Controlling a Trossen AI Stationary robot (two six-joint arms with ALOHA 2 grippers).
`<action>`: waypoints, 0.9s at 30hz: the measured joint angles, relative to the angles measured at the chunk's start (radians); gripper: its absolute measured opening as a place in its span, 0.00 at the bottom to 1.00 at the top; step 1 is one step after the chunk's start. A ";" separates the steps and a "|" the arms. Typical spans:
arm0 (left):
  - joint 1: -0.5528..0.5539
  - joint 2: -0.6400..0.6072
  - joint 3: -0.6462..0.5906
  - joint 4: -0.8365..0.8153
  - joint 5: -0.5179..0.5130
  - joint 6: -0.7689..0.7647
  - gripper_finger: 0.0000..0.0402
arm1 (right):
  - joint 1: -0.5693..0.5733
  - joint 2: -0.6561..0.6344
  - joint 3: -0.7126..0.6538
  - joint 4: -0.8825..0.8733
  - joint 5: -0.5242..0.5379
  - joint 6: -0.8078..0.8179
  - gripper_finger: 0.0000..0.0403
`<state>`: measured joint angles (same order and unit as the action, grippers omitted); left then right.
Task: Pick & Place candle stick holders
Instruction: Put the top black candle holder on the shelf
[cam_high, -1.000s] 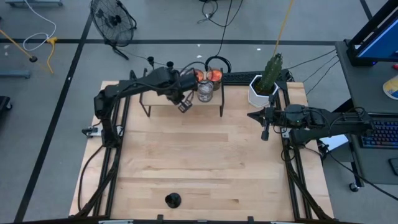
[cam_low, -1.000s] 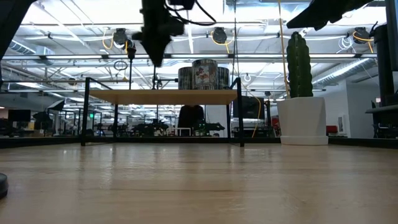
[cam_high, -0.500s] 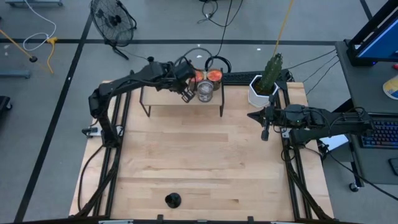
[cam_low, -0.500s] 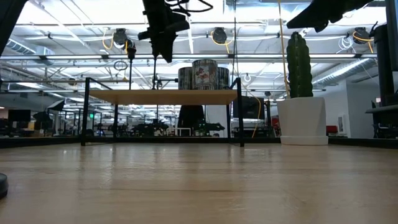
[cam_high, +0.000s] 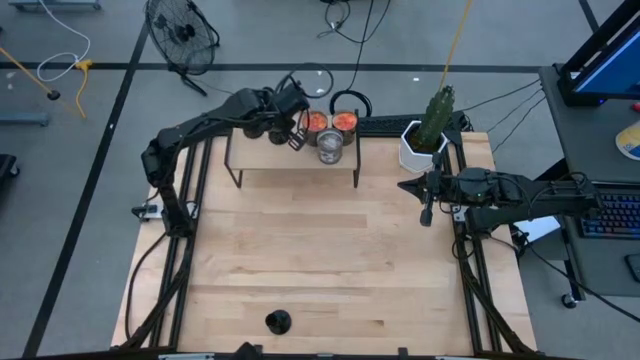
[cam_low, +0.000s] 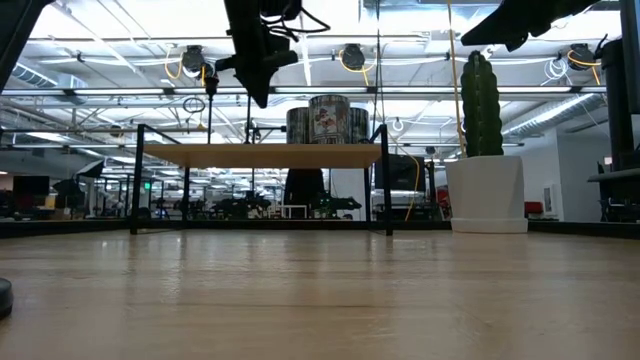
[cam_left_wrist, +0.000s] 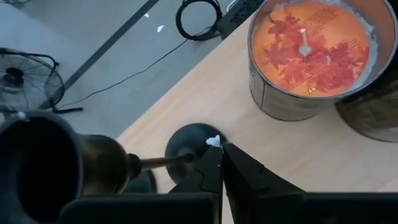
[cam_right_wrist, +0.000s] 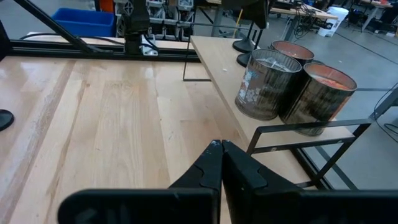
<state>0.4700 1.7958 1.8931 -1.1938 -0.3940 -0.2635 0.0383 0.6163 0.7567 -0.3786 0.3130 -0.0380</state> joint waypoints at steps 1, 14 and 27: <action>0.003 0.000 0.000 0.000 0.000 0.000 0.03 | 0.000 0.000 0.000 0.000 0.000 0.000 0.00; 0.016 0.000 0.000 -0.007 0.081 0.000 0.07 | 0.000 0.000 0.000 0.000 0.000 0.000 0.00; -0.021 0.000 -0.156 -0.048 0.195 -0.034 0.05 | 0.000 0.000 0.000 0.000 0.002 0.000 0.00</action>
<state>0.4492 1.7962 1.7368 -1.2420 -0.1986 -0.2979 0.0383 0.6167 0.7567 -0.3786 0.3146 -0.0380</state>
